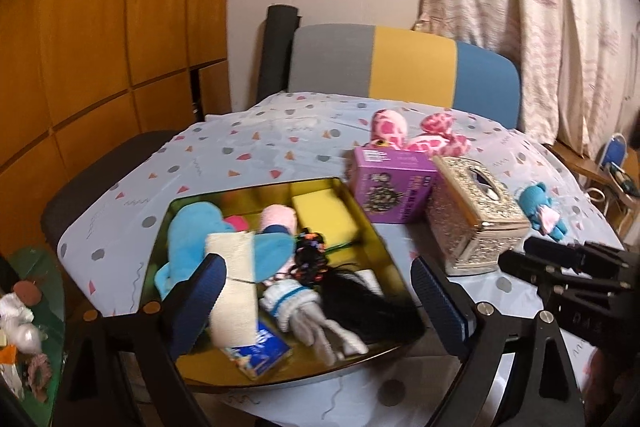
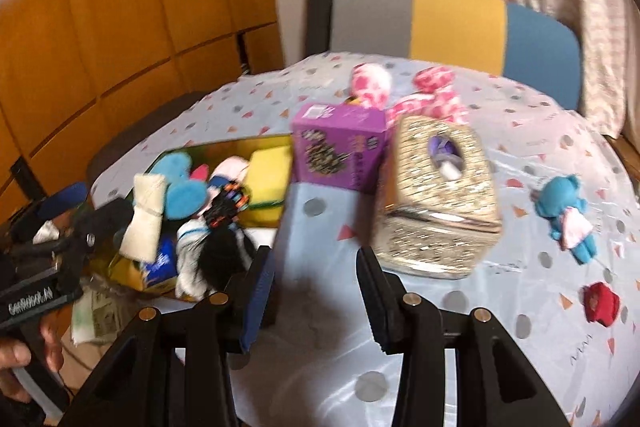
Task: Organize soft objects
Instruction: 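Move both tools toward the blue teddy bear and red sock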
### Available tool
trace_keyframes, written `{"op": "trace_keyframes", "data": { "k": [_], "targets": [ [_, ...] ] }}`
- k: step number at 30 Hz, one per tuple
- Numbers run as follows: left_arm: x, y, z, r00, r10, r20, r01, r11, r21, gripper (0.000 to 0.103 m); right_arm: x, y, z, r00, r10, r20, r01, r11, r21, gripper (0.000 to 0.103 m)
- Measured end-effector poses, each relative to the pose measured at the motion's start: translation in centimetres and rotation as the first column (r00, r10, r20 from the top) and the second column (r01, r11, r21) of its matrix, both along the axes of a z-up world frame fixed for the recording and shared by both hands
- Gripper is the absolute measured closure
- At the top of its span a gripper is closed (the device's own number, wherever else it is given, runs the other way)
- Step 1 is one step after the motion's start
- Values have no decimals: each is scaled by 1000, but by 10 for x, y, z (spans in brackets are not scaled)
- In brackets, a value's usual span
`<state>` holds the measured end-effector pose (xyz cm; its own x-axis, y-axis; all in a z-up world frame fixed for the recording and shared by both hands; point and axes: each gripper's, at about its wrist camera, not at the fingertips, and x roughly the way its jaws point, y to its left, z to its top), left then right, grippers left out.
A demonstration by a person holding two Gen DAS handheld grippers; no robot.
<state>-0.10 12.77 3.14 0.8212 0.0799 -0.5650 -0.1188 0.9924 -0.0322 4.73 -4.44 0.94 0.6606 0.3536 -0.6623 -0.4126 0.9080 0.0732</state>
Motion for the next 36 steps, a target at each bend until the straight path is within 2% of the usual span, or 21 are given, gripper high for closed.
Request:
{"op": "trace_keyframes", "data": {
  "k": [5, 10, 20, 25, 30, 36],
  "targets": [
    [9, -32, 5, 998, -66, -6, 66, 997, 31, 7, 0, -26, 10, 993, -113, 45, 112, 994, 13, 60],
    [17, -66, 7, 990, -137, -13, 138, 990, 42, 6, 3, -61, 11, 978, -204, 48, 203, 979, 30, 60],
    [24, -135, 5, 957, -288, -36, 290, 951, 104, 6, 8, -143, 10, 931, -363, 42, 361, 931, 45, 60],
    [26, -162, 2, 938, -343, -47, 347, 929, 126, 6, 14, -192, 13, 885, -464, 41, 461, 885, 70, 60],
    [29, -188, 0, 911, -407, -62, 412, 901, 133, 6, 20, -245, 16, 816, -576, 57, 571, 817, 77, 60],
    [33, -216, 2, 885, -460, -67, 465, 874, 144, 6, 31, -311, 6, 685, -723, 90, 719, 691, 75, 60]
  ]
}}
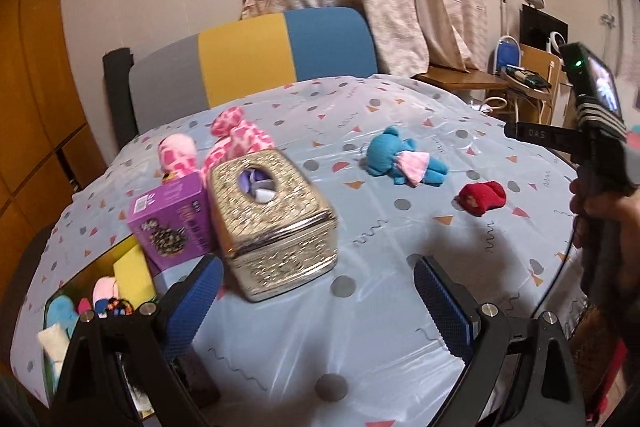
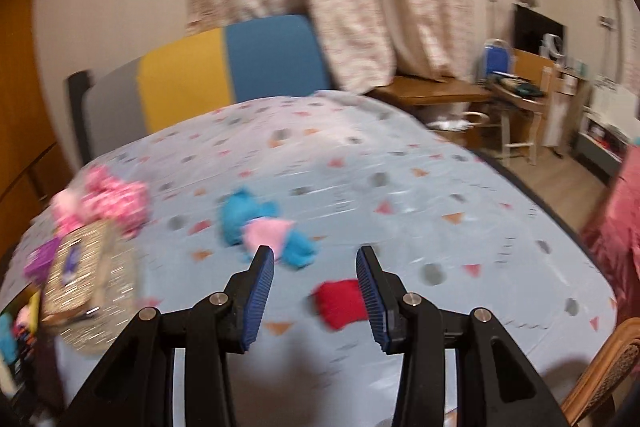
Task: Organize soft objects
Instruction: 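Move both tools toward the blue teddy bear and red sock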
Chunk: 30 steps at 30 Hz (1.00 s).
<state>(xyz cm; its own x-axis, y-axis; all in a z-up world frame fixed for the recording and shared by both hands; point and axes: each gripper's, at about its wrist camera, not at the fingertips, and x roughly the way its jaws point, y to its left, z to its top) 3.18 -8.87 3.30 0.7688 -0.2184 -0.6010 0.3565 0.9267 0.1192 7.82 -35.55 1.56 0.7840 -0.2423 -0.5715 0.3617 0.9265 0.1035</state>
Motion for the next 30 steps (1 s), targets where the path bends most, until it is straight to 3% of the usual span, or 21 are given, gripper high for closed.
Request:
{"op": "trace_keyframes", "data": {
  "k": [5, 9, 30],
  "targets": [
    [6, -21, -2, 999, -43, 0, 43, 999, 32, 6, 1, -51, -16, 991, -132, 7, 130, 984, 120, 59],
    [14, -37, -7, 997, -72, -19, 72, 997, 41, 6, -2, -71, -28, 984, -178, -10, 176, 961, 214, 59],
    [74, -126, -35, 971, -208, -115, 216, 974, 63, 6, 1, -81, -42, 982, -181, -49, 187, 928, 321, 59]
  ]
}}
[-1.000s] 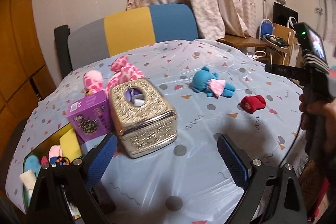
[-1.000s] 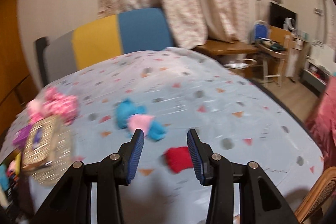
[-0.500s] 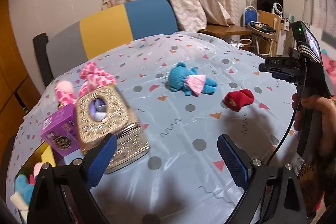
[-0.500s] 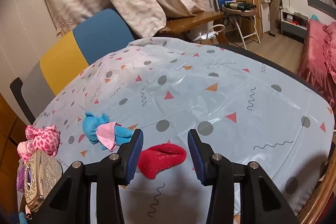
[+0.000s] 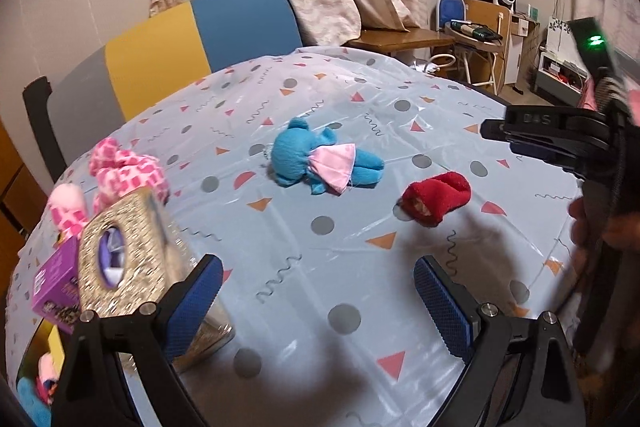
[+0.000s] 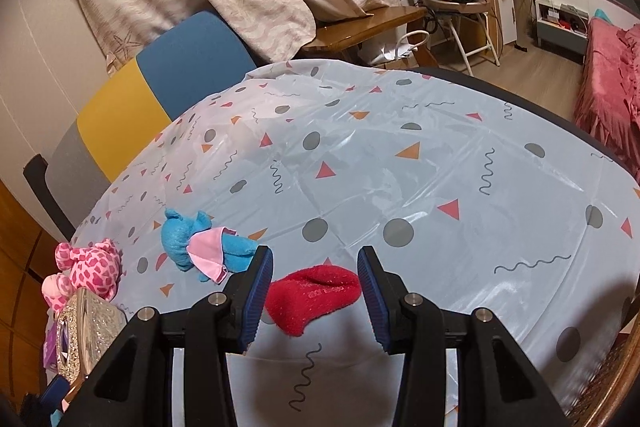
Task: Organize soft objects
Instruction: 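Move both tools toward the blue teddy bear and red sock, then close the left tool on the blue teddy bear's head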
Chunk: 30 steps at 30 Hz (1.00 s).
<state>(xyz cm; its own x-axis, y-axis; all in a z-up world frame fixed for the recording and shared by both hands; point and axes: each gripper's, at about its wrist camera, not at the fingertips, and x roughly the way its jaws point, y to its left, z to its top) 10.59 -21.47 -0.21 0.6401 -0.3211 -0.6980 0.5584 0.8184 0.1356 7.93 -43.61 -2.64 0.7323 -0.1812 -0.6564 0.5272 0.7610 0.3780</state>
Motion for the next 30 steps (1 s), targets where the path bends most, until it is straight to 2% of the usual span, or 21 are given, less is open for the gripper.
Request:
{"op": "trace_keyframes", "data": {
  "k": [13, 16, 20, 22, 24, 29, 30],
  "targets": [
    [57, -27, -19, 987, 25, -156, -37, 996, -79, 6, 0, -5, -4, 1000, 1, 11, -1, 999, 55, 59],
    [80, -30, -26, 972, 38, -231, -68, 990, -120, 6, -1, -6, -4, 1000, -2, 18, 1, 998, 63, 59],
    [112, -41, -33, 958, 79, -277, -123, 981, -147, 8, -2, -5, -4, 1000, 7, 28, -9, 997, 75, 58],
    [133, -48, -38, 942, 104, -320, -166, 971, -171, 8, -1, -5, -4, 999, 16, 31, -18, 997, 78, 58],
    [160, -54, -44, 914, 152, -376, -240, 950, -201, 7, 1, -4, -5, 999, 27, 30, -29, 996, 86, 58],
    [210, -68, -64, 848, 234, -476, -368, 905, -211, 7, 3, -2, -7, 998, 52, 33, -55, 993, 108, 58],
    [215, -72, -66, 842, 242, -482, -379, 901, -211, 7, 4, -1, -8, 998, 59, 33, -62, 992, 111, 58]
  ]
}}
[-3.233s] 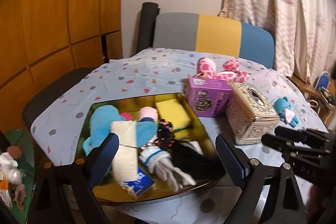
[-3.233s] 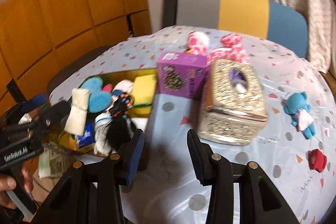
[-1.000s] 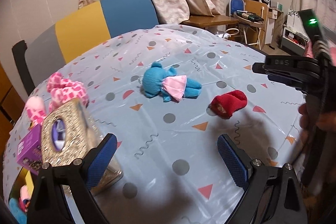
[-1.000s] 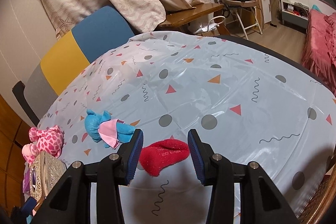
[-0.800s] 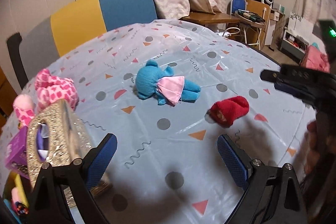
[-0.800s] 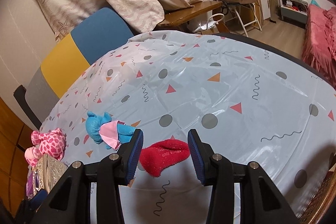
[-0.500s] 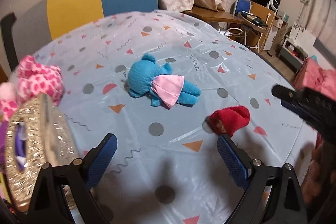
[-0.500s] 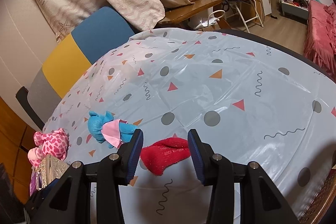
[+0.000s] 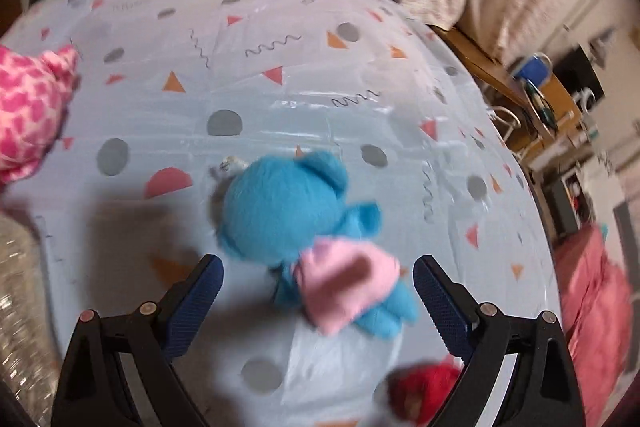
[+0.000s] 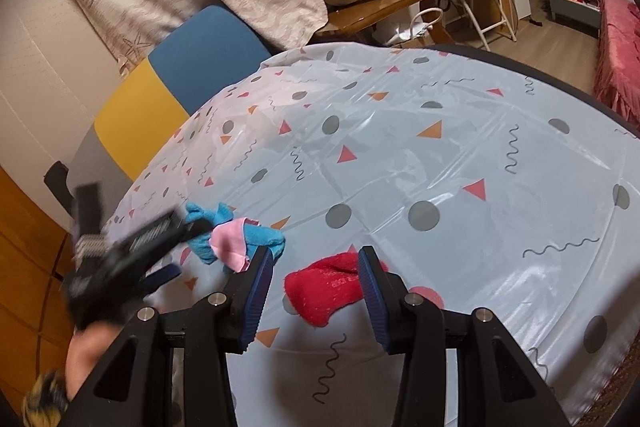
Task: Organize soft objects
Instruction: 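Close the left tool on the blue teddy bear's head, then lift the blue bear with the left tool while the right tool grasps the red sock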
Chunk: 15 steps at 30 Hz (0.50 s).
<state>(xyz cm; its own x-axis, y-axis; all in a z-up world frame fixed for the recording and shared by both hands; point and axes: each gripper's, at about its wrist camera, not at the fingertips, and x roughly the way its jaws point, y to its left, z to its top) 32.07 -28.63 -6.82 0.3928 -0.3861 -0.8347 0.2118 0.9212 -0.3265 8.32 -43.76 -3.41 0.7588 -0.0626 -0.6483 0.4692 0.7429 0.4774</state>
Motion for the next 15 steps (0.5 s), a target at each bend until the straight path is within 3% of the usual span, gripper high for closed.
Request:
{"op": "trace_keyframes", "data": {
  "k": [6, 7, 8, 11, 15],
  "targets": [
    [33, -24, -24, 1000, 16, -7, -15, 995, 103, 9, 1, -1, -2, 1000, 10, 10, -10, 1000, 28, 58],
    [35, -24, -29, 1000, 15, -20, -13, 993, 117, 30, 1, -2, -2, 1000, 8, 8, -8, 1000, 29, 58],
    [35, -23, -35, 1000, 12, -18, -9, 988, 152, 40, 1, -2, -3, 1000, 9, 7, -9, 999, 34, 58],
    [18, -19, -31, 994, -86, 67, 73, 981, 182, 48, 2, -3, -4, 1000, 4, -5, -4, 999, 39, 58],
    [-7, 8, -18, 990, -104, 93, 87, 981, 172, 49, 5, -8, -11, 999, -1, -36, 4, 997, 72, 58]
  ]
}}
